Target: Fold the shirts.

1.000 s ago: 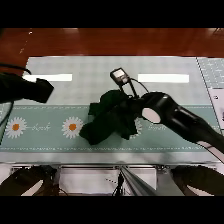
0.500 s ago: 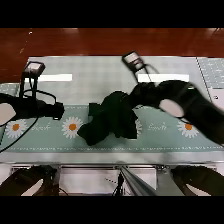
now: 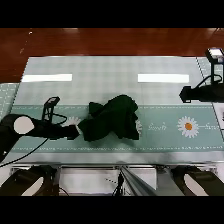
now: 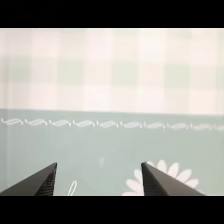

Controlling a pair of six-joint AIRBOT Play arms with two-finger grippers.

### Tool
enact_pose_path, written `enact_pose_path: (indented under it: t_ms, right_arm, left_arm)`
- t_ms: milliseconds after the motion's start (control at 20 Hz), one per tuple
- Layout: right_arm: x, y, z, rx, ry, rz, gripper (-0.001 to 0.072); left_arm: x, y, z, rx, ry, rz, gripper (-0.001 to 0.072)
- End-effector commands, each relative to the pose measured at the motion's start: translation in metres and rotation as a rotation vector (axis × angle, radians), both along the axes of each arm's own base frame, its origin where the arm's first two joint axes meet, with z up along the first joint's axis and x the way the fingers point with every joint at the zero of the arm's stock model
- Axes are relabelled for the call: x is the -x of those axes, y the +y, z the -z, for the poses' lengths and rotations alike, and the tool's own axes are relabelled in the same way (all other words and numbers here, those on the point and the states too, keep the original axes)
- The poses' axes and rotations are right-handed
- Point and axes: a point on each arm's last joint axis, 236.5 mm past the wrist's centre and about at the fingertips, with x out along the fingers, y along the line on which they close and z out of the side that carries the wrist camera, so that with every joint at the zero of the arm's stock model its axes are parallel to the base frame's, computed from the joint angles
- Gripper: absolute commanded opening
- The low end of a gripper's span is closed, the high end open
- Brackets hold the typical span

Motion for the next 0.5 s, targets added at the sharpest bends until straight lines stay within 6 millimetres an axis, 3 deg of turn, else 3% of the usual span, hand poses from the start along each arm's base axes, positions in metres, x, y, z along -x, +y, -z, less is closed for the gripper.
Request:
enact_pose_path:
  t_ms: [0,200,350,400,450]
  right_arm:
    - [0.02,-0.003,0.04,-0.179,0.077,0.062,0.0609]
    - [0.037,0.015,0.068,-0.271,0.146,0.054,0.0609]
    - [0.041,0.033,0.07,-0.352,0.16,0.039,0.0609]
    - [0.043,0.038,0.069,-0.37,0.168,0.032,0.0609]
    - [0.046,0.043,0.069,-0.386,0.179,0.016,0.0609]
  left_arm:
    - [-0.013,-0.033,0.008,0.184,-0.018,-0.112,0.0718]
    - [-0.025,-0.049,0.022,0.247,0.013,-0.133,0.0718]
    - [-0.031,-0.054,0.042,0.251,0.042,-0.138,0.0692]
    - [-0.03,-0.057,0.045,0.26,0.046,-0.117,0.0404]
    - [-0.028,-0.058,0.047,0.265,0.058,-0.112,0.0062]
